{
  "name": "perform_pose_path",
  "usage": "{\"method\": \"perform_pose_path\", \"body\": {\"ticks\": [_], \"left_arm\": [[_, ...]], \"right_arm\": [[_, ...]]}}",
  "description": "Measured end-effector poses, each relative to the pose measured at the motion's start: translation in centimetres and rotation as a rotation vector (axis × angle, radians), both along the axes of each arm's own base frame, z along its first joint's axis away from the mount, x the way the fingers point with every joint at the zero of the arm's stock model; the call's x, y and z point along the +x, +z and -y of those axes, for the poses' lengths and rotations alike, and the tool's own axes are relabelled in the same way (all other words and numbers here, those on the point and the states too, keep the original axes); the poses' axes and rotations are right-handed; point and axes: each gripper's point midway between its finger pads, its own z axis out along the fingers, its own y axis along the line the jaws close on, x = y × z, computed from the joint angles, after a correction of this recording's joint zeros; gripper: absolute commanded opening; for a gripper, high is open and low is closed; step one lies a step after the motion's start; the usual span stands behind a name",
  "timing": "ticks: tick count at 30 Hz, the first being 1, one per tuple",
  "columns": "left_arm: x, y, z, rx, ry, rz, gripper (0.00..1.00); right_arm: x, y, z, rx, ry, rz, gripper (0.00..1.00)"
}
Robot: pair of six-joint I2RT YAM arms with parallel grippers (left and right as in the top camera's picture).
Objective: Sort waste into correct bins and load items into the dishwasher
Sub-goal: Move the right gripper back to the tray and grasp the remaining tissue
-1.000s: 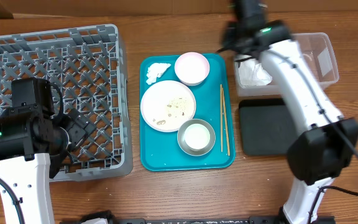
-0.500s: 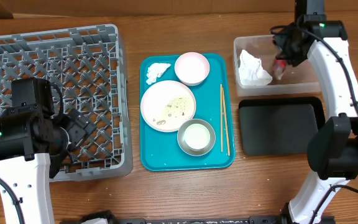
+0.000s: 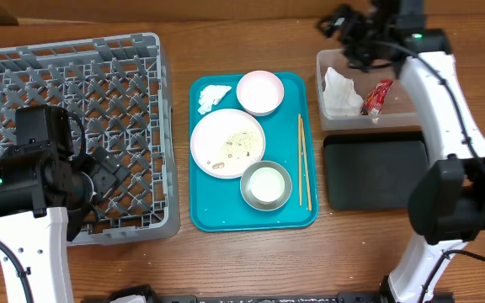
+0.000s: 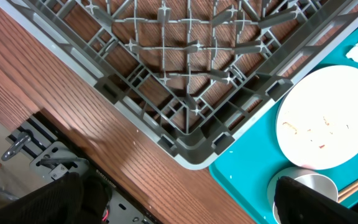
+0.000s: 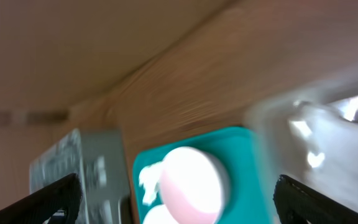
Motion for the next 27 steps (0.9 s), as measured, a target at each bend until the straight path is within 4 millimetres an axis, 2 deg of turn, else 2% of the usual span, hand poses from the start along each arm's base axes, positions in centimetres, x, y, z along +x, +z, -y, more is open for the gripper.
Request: {"method": "perform_pose_path", "body": {"ticks": [3,7,11,15,17,18,21,24,27], "left_arm": [[0.0,0.0,0.0,0.000,0.000,0.000,1.00],[0.0,0.0,0.0,0.000,0.000,0.000,1.00],[0.0,0.0,0.0,0.000,0.000,0.000,1.00],[0.0,0.0,0.0,0.000,0.000,0.000,1.00],[0.0,0.0,0.0,0.000,0.000,0.000,1.00],[0.0,0.0,0.0,0.000,0.000,0.000,1.00],[0.0,0.0,0.0,0.000,0.000,0.000,1.00],[0.0,0.0,0.0,0.000,0.000,0.000,1.00],[0.0,0.0,0.0,0.000,0.000,0.000,1.00]], "right_arm": [[-1.0,0.5,-6.4,-0.086,0.160,0.102,1.00],[-3.1,0.4,-14.5,-0.231,0.263,0.218,1.00],[-4.3,-0.1,-19.8,-0.325,0.280,0.309,1.00],[-4.2,-2.9,-22.1,-0.403,0.232,0.320,1.00],[-3.9,-4.5,-22.4,-0.436,0.209,0.316,1.00],[-3.5,-6.2,-22.5,-0.465,0.188,0.307,1.00],[-2.7,-9.0,-22.4,-0.502,0.165,0.290,0.98],[-2.2,-11.0,-22.4,-0.514,0.157,0.276,0.89],[-2.0,-12.1,-22.9,-0.494,0.166,0.273,0.90]]}}
